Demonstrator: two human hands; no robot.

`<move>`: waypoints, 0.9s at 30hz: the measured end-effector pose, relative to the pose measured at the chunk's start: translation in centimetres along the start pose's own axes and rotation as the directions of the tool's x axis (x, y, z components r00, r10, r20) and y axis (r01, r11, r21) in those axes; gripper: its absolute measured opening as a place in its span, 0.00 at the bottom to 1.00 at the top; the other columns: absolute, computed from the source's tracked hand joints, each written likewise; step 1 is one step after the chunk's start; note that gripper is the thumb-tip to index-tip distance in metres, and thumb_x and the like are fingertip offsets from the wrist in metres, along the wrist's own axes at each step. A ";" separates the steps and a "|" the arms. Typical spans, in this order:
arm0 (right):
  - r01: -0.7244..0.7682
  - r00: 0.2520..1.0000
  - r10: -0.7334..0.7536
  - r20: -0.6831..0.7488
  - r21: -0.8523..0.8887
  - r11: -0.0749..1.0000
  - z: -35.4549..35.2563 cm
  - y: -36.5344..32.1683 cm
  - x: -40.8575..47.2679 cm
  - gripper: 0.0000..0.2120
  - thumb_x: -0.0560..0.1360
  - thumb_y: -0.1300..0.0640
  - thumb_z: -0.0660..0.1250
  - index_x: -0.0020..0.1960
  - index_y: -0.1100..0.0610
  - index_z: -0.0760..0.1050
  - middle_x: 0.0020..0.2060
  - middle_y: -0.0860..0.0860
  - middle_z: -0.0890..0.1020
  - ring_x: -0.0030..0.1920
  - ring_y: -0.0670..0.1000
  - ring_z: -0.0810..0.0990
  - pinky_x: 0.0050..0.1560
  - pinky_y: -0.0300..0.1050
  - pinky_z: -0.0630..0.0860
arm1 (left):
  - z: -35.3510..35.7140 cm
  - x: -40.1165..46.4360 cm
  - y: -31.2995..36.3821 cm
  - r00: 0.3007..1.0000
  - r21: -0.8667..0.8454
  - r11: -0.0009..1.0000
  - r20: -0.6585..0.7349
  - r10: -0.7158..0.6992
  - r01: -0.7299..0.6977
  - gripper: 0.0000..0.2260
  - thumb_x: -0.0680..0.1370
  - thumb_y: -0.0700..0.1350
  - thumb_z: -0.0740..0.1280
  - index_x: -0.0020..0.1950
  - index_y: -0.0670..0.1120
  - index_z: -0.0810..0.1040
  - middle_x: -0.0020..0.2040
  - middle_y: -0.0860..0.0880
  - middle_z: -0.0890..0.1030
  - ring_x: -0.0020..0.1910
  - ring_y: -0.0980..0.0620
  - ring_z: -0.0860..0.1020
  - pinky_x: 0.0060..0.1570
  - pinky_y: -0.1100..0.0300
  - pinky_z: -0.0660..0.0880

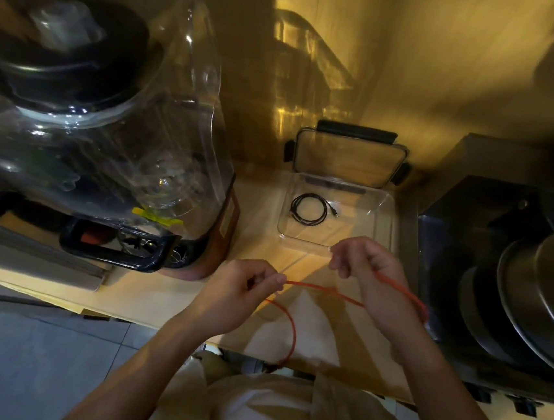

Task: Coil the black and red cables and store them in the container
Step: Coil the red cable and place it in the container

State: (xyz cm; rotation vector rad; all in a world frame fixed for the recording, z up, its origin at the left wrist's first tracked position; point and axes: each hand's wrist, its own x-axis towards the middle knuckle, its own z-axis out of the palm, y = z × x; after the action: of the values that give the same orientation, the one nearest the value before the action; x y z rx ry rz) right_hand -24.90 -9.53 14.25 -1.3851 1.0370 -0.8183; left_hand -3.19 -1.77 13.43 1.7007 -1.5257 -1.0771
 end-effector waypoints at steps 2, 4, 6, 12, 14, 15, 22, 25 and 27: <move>-0.039 0.998 0.048 -0.038 0.222 0.974 -0.9 -0.2 0.4 0.18 0.82 0.47 0.55 0.48 0.57 0.79 0.32 0.53 0.78 0.33 0.51 0.74 0.40 0.43 0.74 | -0.3 -0.2 -0.3 0.999 0.006 1.000 0.041 -0.029 0.028 0.13 0.80 0.53 0.64 0.42 0.49 0.84 0.25 0.57 0.69 0.27 0.58 0.67 0.31 0.63 0.64; -0.069 0.994 0.100 -0.043 0.464 0.883 -1.9 -0.5 0.8 0.20 0.82 0.47 0.53 0.47 0.58 0.78 0.28 0.52 0.73 0.27 0.48 0.68 0.31 0.42 0.68 | -0.7 -0.2 -0.7 0.991 0.026 0.997 0.115 -0.074 0.072 0.13 0.81 0.50 0.63 0.44 0.49 0.85 0.25 0.57 0.70 0.28 0.58 0.68 0.31 0.66 0.63; -0.111 0.991 0.131 0.015 0.626 0.772 -3.1 -0.9 1.3 0.19 0.82 0.48 0.52 0.46 0.58 0.76 0.25 0.50 0.70 0.22 0.45 0.65 0.26 0.39 0.63 | -1.3 -0.2 -1.2 0.969 0.011 0.991 0.206 -0.134 0.135 0.12 0.82 0.46 0.63 0.45 0.47 0.85 0.27 0.57 0.73 0.29 0.59 0.70 0.32 0.68 0.65; -0.396 0.913 0.132 0.385 0.764 0.509 -5.6 -0.7 1.8 0.17 0.83 0.50 0.53 0.43 0.58 0.73 0.20 0.48 0.63 0.20 0.46 0.59 0.23 0.39 0.57 | -1.7 -0.3 -2.2 0.907 -0.053 0.930 0.246 -0.341 0.364 0.09 0.76 0.34 0.70 0.39 0.43 0.85 0.31 0.49 0.83 0.30 0.55 0.80 0.33 0.62 0.77; -0.427 0.893 0.106 0.437 0.752 0.502 -5.6 -0.3 1.6 0.16 0.82 0.50 0.57 0.43 0.59 0.73 0.21 0.48 0.61 0.20 0.47 0.59 0.23 0.40 0.58 | -1.5 -0.2 -2.3 0.920 0.013 0.937 0.185 -0.346 0.350 0.08 0.74 0.35 0.73 0.37 0.46 0.85 0.30 0.49 0.84 0.29 0.55 0.80 0.31 0.62 0.77; -0.428 0.891 0.099 0.442 0.751 0.503 -5.5 -0.2 1.4 0.16 0.82 0.50 0.58 0.43 0.59 0.73 0.21 0.49 0.60 0.20 0.47 0.59 0.23 0.40 0.58 | -1.4 -0.2 -2.2 0.928 0.061 0.941 0.158 -0.339 0.333 0.07 0.73 0.37 0.74 0.36 0.47 0.86 0.30 0.50 0.84 0.28 0.56 0.80 0.31 0.63 0.76; -0.309 0.949 0.040 0.312 0.905 0.292 -6.5 0.0 1.3 0.29 0.82 0.37 0.48 0.43 0.57 0.75 0.22 0.48 0.62 0.22 0.47 0.59 0.26 0.42 0.59 | -0.6 -0.6 -2.2 0.940 0.345 0.884 0.014 -0.341 0.316 0.10 0.68 0.47 0.78 0.30 0.57 0.82 0.27 0.65 0.80 0.29 0.67 0.78 0.38 0.63 0.78; -0.238 0.971 0.044 0.234 0.936 0.259 -6.5 -0.2 1.4 0.22 0.85 0.43 0.48 0.46 0.56 0.73 0.24 0.49 0.71 0.24 0.47 0.67 0.29 0.41 0.67 | 0.1 -0.8 -2.5 0.944 0.387 0.867 -0.039 -0.326 0.315 0.09 0.69 0.49 0.78 0.30 0.57 0.83 0.31 0.61 0.82 0.32 0.65 0.78 0.35 0.71 0.73; -0.178 0.984 0.055 0.169 0.948 0.263 -5.7 -0.8 1.5 0.20 0.85 0.44 0.50 0.47 0.55 0.74 0.27 0.48 0.73 0.28 0.46 0.71 0.33 0.40 0.71 | 0.5 -0.8 -2.3 0.961 0.403 0.874 -0.066 -0.267 0.271 0.05 0.70 0.49 0.77 0.34 0.55 0.85 0.35 0.59 0.84 0.35 0.63 0.79 0.34 0.74 0.67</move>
State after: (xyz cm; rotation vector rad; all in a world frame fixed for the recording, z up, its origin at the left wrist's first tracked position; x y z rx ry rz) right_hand -29.55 -13.07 15.44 -0.2253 0.3241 -0.9893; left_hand -2.52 -0.58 11.36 2.2579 -1.6255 -0.9209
